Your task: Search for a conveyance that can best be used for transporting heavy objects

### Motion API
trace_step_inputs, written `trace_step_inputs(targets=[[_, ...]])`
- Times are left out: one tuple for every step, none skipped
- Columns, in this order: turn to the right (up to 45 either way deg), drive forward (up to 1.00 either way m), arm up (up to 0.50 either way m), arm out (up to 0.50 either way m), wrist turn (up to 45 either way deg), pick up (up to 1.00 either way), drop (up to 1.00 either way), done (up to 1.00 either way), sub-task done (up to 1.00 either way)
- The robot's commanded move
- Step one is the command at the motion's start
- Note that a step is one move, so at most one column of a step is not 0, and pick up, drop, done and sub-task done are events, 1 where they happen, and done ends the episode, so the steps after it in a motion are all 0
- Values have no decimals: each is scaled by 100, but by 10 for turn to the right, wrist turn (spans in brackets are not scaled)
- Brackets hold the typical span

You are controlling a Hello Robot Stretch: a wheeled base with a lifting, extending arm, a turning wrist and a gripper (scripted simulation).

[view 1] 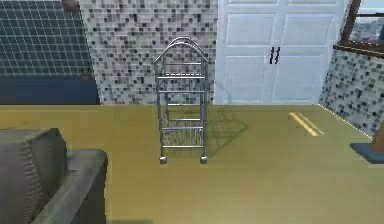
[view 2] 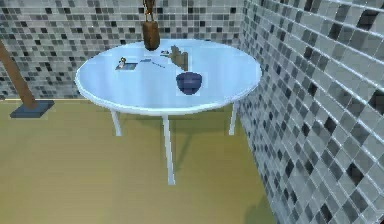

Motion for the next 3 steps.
trace_step_inputs(targets=[[0, 100, 0, 0, 0, 0, 0, 0, 0], [210, 0, 0, 0, 0, 0, 0, 0, 0], [0, 10, 0, 0, 0, 0, 0, 0, 0]])
